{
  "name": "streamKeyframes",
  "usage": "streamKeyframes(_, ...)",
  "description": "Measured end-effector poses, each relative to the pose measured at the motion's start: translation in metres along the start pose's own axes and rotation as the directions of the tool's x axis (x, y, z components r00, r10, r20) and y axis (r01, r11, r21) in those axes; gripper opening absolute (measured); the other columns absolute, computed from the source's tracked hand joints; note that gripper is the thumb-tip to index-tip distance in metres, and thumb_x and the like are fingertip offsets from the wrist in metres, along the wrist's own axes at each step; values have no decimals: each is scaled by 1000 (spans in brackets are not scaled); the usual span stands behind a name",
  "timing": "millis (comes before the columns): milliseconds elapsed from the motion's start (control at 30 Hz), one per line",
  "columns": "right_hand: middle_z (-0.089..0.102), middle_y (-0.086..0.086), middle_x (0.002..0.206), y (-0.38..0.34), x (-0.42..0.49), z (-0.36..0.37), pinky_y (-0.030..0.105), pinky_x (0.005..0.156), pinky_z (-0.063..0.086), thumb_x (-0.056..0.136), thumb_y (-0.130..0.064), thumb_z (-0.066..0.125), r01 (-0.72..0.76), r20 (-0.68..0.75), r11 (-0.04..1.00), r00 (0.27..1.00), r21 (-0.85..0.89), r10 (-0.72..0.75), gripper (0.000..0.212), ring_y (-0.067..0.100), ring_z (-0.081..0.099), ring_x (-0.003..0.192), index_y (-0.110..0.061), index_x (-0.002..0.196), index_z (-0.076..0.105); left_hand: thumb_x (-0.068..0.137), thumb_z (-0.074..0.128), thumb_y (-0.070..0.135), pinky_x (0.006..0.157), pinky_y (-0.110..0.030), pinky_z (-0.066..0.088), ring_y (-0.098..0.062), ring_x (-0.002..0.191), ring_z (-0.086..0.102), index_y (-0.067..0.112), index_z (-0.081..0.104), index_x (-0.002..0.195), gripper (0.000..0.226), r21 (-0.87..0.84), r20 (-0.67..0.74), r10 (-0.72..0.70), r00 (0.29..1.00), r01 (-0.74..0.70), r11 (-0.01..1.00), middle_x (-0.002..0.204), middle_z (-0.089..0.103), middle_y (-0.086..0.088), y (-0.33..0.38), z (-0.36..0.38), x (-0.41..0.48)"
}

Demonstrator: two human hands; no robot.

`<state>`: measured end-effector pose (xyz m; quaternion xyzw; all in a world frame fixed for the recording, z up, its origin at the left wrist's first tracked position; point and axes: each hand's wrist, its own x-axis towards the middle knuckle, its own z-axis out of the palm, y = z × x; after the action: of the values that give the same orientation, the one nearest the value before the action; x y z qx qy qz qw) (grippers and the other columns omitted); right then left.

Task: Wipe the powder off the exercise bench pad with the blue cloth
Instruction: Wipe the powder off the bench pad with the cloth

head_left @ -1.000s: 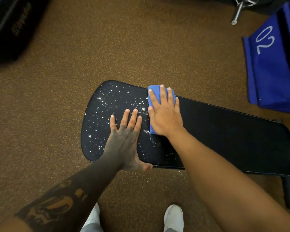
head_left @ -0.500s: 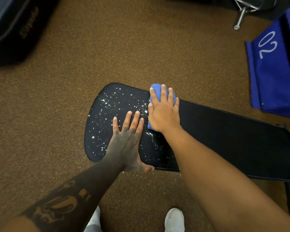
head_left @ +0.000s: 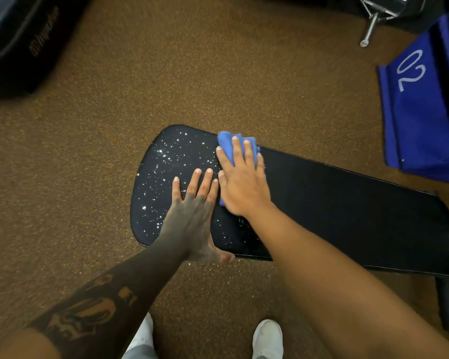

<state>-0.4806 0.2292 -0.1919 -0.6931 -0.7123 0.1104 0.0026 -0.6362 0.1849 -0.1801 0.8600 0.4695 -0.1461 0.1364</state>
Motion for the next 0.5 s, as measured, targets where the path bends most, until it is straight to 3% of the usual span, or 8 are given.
streamKeyframes(67,-5,3,166,14,3,-3,50,122,2,103,-35,30,62,12,998,998,-3,-62,56,26,-10,151,-31,156,12,41,30,109,119,-67,-4,-34,150,-28,4,-19,154,162,-12,-8,-12,1000,12,1000,164,-27,-14,0,-1,-1)
streamKeyframes(133,-4,5,166,19,15,-3,50,122,3,103,-33,30,-111,-25,993,993,29,112,56,26,-8,152,-29,156,12,40,30,110,119,-67,-5,-34,150,-29,5,-18,154,162,-18,0,-18,1000,18,1000,164,-28,-14,0,-1,-2)
streamKeyframes(200,-1,10,165,8,25,-2,51,121,3,102,-30,31,-352,-47,929,932,116,359,57,30,-5,151,-24,156,13,40,31,110,119,-67,-4,-34,150,-29,5,-20,153,163,-22,4,-26,1000,26,999,163,-30,-14,-1,-1,-2)
streamKeyframes(233,0,11,165,-1,28,-3,52,121,2,102,-30,31,-391,-51,911,915,133,400,58,31,-5,151,-22,156,14,40,31,110,120,-67,-4,-34,150,-30,5,-21,153,163,-24,7,-26,1000,26,999,163,-30,-14,-1,0,-2)
streamKeyframes(267,1,11,165,-8,29,-1,53,121,2,101,-30,32,-359,-62,926,928,118,368,58,32,-4,151,-21,156,15,40,31,110,119,-67,-4,-34,149,-30,5,-22,153,163,-24,11,-25,1000,26,999,163,-31,-14,-2,0,-1)
streamKeyframes(333,3,9,165,-2,23,-2,54,121,4,101,-31,33,-129,-61,991,990,33,131,57,31,-2,151,-21,156,18,39,29,110,119,-67,-3,-34,149,-32,4,-22,153,164,-26,17,-28,999,28,999,162,-32,-14,-2,1,-1)
streamKeyframes(400,3,7,165,22,24,-8,52,121,7,102,-30,33,52,-7,998,999,-22,-52,57,28,-1,152,-22,156,16,40,27,110,118,-68,-5,-35,148,-33,4,-23,152,163,-19,10,-32,999,32,999,162,-32,-15,-2,2,-1)
streamKeyframes(500,5,7,165,33,35,-12,49,121,5,103,-28,30,-132,10,991,991,19,132,57,27,-1,152,-20,156,13,41,27,110,118,-68,-6,-35,147,-35,3,-24,151,162,-5,20,-27,999,27,1000,161,-34,-15,-2,1,-2)
